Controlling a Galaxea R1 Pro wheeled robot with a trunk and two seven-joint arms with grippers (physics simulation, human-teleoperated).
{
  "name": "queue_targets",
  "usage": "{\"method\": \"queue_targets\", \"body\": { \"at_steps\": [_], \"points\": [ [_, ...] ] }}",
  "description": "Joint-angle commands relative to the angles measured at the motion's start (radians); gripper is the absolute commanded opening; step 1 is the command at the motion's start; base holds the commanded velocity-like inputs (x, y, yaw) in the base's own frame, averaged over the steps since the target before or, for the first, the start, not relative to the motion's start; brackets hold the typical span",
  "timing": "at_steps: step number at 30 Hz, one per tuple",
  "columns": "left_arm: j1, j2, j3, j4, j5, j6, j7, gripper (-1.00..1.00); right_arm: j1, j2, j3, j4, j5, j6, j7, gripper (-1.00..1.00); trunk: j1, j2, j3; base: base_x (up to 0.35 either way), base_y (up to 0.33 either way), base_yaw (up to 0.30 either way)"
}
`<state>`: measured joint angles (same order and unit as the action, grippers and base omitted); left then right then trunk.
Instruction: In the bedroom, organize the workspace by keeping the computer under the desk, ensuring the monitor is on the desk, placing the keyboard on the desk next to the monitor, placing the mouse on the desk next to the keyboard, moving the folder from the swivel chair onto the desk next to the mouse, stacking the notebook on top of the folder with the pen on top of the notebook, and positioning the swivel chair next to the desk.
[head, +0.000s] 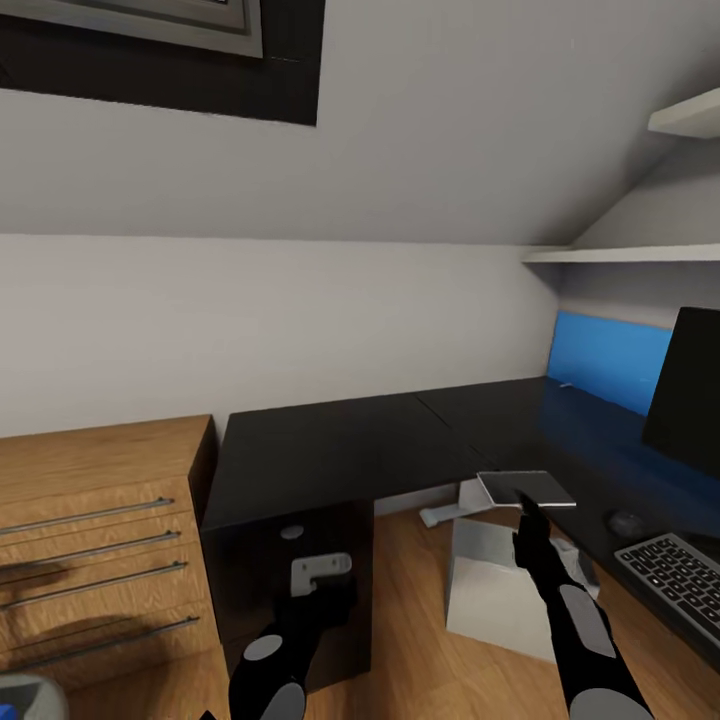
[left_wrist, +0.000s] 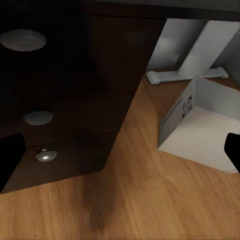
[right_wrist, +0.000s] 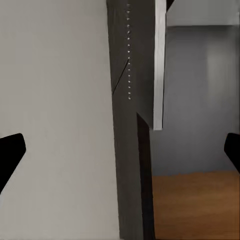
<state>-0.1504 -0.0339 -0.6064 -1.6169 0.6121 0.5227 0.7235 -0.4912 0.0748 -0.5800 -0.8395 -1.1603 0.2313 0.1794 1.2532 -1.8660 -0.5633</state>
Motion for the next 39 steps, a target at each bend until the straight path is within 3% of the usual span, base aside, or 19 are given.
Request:
{"method": "queue_targets", "body": {
  "at_steps": [1,5,18,29,39],
  "points": [
    [-0.001,0.0,-0.002,-0.001,0.008,0.002,0.016,1.0,-0.001,0.001,-0.004,0.002,-0.002,-0.025,0.003,1.0,0.004,-0.008,-0.004,0.0,0.0,0.0],
    [-0.001,0.0,-0.007,-0.001,0.008,0.002,0.038,1.0,-0.001,0.005,-0.002,0.007,0.019,-0.119,0.004,1.0,0.019,-0.036,-0.017,0.0,0.0,0.0],
    [-0.001,0.0,-0.01,-0.001,0.008,0.002,0.044,1.0,-0.001,0.01,-0.003,0.051,0.031,-0.167,0.015,1.0,0.069,-0.127,-0.058,0.0,0.0,0.0],
    [0.0,0.001,-0.015,-0.001,0.008,0.003,0.044,1.0,-0.001,0.03,-0.002,0.052,0.032,-0.225,0.13,1.0,0.069,-0.127,-0.058,0.0,0.0,0.0],
    [-0.001,0.003,-0.016,0.0,0.008,0.003,0.044,1.0,-0.001,0.03,-0.001,0.053,0.034,-0.228,0.14,1.0,0.069,-0.127,-0.058,0.0,0.0,0.0]
  ]
}}
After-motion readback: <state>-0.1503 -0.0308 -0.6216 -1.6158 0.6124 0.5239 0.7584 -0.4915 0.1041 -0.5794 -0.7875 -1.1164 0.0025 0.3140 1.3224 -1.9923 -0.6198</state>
